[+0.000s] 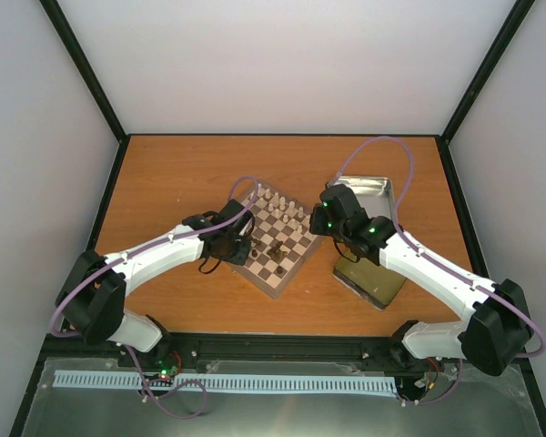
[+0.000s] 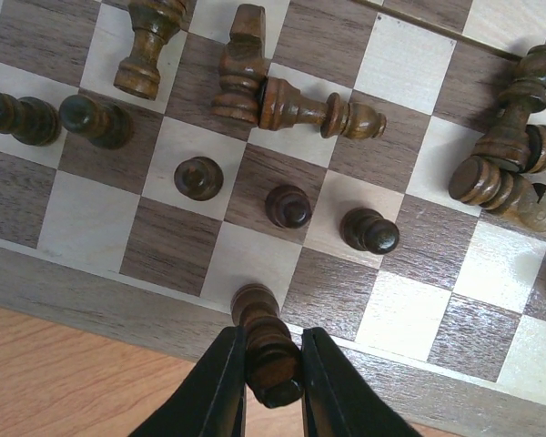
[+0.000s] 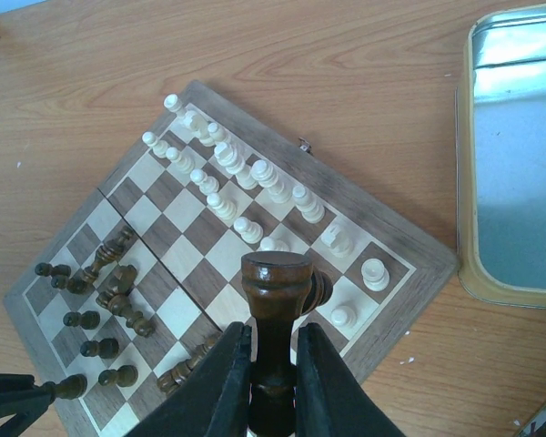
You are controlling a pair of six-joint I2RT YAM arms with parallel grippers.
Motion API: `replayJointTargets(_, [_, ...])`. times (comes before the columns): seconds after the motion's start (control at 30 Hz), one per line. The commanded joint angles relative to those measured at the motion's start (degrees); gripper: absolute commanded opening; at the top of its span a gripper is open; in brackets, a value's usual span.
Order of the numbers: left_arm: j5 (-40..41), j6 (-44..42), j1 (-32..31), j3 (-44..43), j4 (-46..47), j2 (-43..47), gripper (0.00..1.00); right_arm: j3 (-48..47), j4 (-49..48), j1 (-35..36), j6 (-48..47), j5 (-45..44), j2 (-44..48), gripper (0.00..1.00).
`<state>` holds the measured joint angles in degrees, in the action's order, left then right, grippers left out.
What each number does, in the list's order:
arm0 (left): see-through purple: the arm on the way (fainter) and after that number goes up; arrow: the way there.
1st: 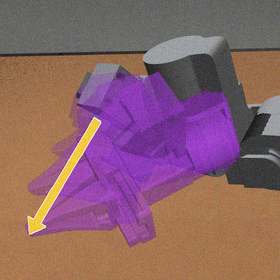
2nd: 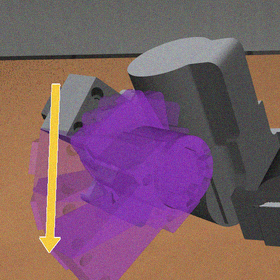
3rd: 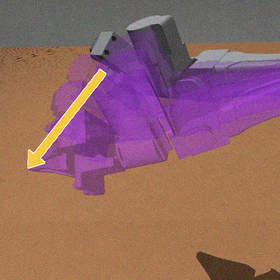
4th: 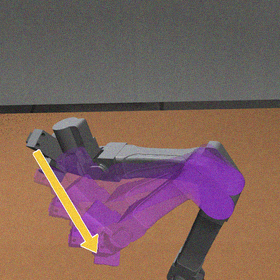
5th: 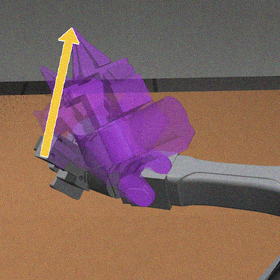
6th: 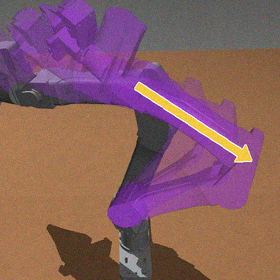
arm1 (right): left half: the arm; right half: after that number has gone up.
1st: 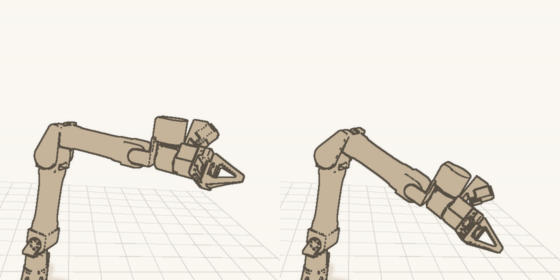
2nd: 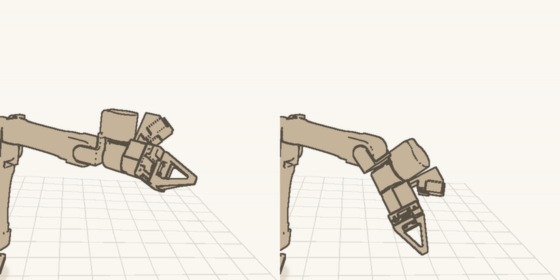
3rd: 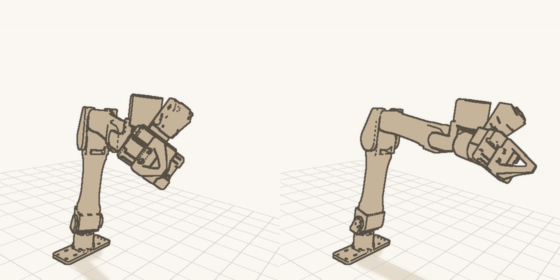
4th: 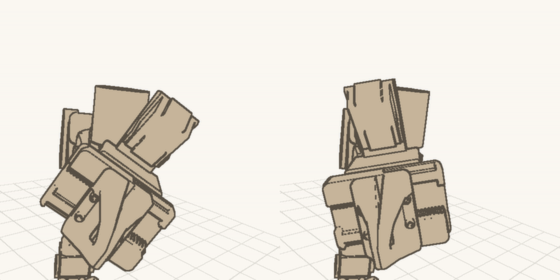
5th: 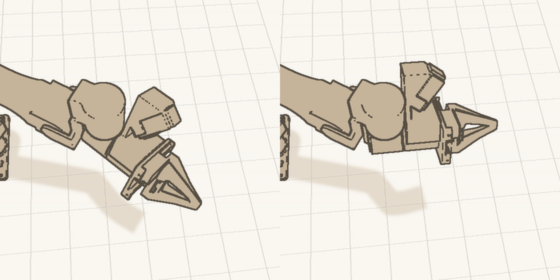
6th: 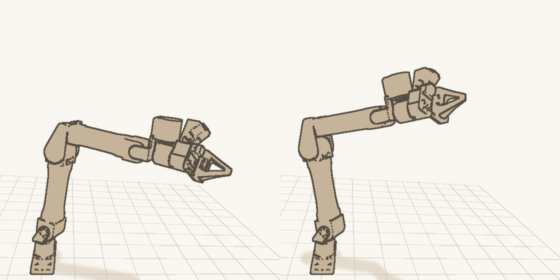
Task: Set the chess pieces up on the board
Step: Adjust the chess piece on the chessboard.
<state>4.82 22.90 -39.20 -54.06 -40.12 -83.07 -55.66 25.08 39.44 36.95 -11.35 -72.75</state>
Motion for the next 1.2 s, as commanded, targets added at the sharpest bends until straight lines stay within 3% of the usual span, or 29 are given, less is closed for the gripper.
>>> replayJointTargets(0.0, [1.3, -0.4, 0.4, -1.2, -0.4, 1.2, 0.16, 0.6, -0.5, -0.4, 0.7, 0.2, -0.4, 0.14])
replayJointTargets(0.93, [2.6, 0.2, 0.5, -1.7, 1.9, -1.4, 0.2, 0.3, -0.5, -0.4, 0.6, 0.9, -0.6, 0.13])
replayJointTargets(1.03, [2.4, 0.4, 0.5, -1.9, 1.7, -1.6, 0.26, 0.4, -0.5, -0.4, 0.6, 1.0, -0.7, 0.14])
replayJointTargets(1.17, [2.4, 1.5, 0.4, -3.9, -0.5, -0.6, 0.44, 0.1, -0.4, -0.4, 0.0, 2.2, -0.7, 0.14])
